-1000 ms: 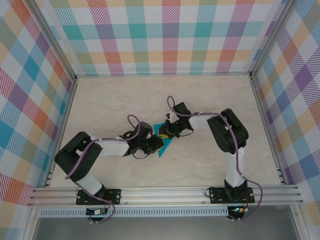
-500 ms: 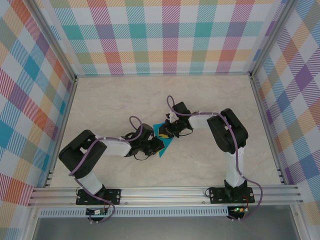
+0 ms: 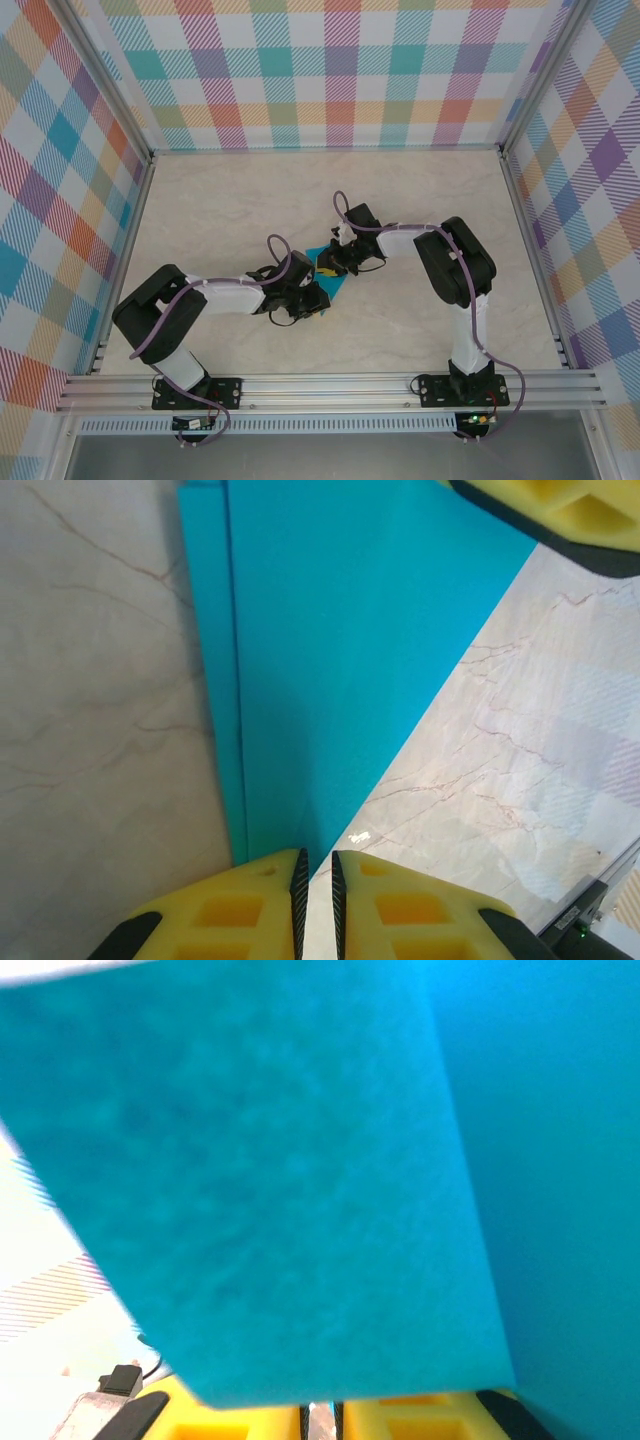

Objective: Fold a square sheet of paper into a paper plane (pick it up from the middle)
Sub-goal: Fourth fold the wing at the center of the table.

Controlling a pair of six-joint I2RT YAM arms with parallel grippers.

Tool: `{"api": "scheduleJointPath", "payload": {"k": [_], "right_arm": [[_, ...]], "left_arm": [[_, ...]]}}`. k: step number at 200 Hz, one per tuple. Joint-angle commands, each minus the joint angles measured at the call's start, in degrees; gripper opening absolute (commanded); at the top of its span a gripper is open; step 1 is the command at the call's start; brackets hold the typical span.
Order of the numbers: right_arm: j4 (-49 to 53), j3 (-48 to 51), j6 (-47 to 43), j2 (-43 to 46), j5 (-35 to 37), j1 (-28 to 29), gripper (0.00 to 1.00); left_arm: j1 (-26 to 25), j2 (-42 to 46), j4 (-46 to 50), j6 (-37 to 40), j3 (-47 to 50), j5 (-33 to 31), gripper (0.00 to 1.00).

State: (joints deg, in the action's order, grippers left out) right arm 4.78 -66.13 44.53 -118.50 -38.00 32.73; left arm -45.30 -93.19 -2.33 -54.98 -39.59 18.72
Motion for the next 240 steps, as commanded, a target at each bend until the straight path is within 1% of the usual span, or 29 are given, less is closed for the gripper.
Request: {"api": "scheduleJointPath", "payload": {"k": [1, 23, 41, 65, 106, 120, 131, 151, 166, 186, 197, 206, 240], "right_arm": [[9.23, 3.99, 0.04, -8.60, 11.20, 1.63, 0.17], [9.37, 3.98, 0.11, -8.68, 11.13, 1.63, 0.17], [9.10, 4.25, 0.55, -8.59, 11.02, 1.64, 0.17], [6.88, 5.88, 2.66, -8.20, 10.30, 1.79, 0.17], [2.91, 9.94, 7.83, -5.16, 10.94, 3.07, 0.17], [0.59, 11.52, 10.51, -3.85, 11.02, 3.84, 0.17], [-0.70, 12.22, 12.37, -3.08, 11.28, 4.47, 0.17], [-1.24, 12.91, 14.82, -1.73, 12.47, 5.44, 0.17], [-1.29, 13.59, 16.17, -0.55, 13.54, 5.75, 0.17], [-1.82, 14.40, 17.01, 0.76, 13.76, 5.85, 0.18], [-1.91, 13.75, 15.19, 0.99, 13.43, 5.77, 0.18], [0.70, 12.01, 12.87, 0.90, 13.71, 5.68, 0.18], [5.17, 8.04, 8.39, 0.90, 13.45, 5.68, 0.18]], "left_arm": [[-1.20, 0.55, 9.96, 1.70, 1.44, 0.67, 0.17], [-1.33, 1.27, 9.77, 1.89, 2.22, 1.91, 0.17], [-1.34, 3.23, 11.35, 2.47, 2.63, 1.38, 0.17], [-1.15, 8.33, 13.37, 1.04, 4.28, -2.61, 0.16], [0.46, 20.53, 15.07, -3.54, 8.26, -9.31, 0.18], [1.41, 24.87, 14.53, -5.29, 9.79, -10.90, 0.19], [2.13, 27.81, 13.02, -6.17, 10.81, -11.75, 0.22], [2.88, 30.97, 8.11, -7.07, 12.07, -11.74, 0.27], [2.94, 30.52, 5.28, -7.20, 11.54, -11.38, 0.28], [2.94, 26.75, 2.40, -6.64, 9.56, -9.66, 0.29], [2.99, 23.71, 0.88, -6.39, 8.15, -8.20, 0.29], [2.97, 21.23, -0.34, -6.07, 6.77, -7.03, 0.28], [2.87, 13.59, -1.96, -5.14, 2.42, -5.92, 0.26]]}}
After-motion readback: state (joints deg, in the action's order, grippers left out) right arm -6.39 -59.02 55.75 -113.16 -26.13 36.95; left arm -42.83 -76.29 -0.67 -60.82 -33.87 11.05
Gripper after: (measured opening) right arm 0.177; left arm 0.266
